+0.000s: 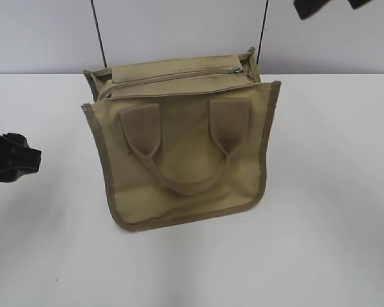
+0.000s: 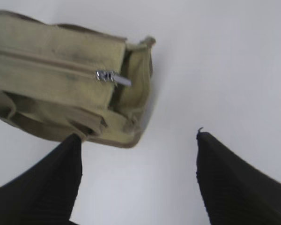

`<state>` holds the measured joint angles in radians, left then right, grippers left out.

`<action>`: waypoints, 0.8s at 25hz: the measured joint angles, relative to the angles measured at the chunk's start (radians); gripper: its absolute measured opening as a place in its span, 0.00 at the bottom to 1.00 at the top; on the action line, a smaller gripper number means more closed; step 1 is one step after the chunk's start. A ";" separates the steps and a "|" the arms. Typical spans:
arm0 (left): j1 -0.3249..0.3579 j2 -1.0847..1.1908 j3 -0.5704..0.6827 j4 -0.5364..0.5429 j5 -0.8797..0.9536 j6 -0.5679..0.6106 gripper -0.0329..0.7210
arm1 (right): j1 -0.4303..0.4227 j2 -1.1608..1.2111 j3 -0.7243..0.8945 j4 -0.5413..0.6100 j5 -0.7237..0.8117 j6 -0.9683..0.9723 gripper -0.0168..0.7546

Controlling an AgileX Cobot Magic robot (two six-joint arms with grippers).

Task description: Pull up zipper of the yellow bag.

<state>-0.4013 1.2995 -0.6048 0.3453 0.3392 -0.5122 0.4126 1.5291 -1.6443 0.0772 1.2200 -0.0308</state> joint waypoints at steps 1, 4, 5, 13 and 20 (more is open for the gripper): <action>-0.003 -0.027 -0.026 -0.104 0.054 0.109 0.57 | 0.000 -0.037 0.058 -0.006 0.000 -0.002 0.74; -0.006 -0.105 -0.118 -0.345 0.254 0.355 0.57 | 0.000 -0.173 0.212 -0.013 -0.028 -0.009 0.74; -0.007 -0.124 -0.139 -0.392 0.308 0.394 0.57 | 0.000 -0.219 0.260 -0.014 -0.038 -0.011 0.74; -0.009 -0.428 -0.210 -0.478 0.655 0.473 0.71 | 0.000 -0.579 0.594 -0.015 -0.074 -0.030 0.74; -0.010 -0.757 -0.203 -0.375 0.804 0.476 0.86 | 0.000 -0.952 0.892 -0.017 -0.050 -0.018 0.80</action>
<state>-0.4115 0.5426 -0.8076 -0.0301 1.1434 -0.0365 0.4126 0.5772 -0.7523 0.0605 1.1702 -0.0483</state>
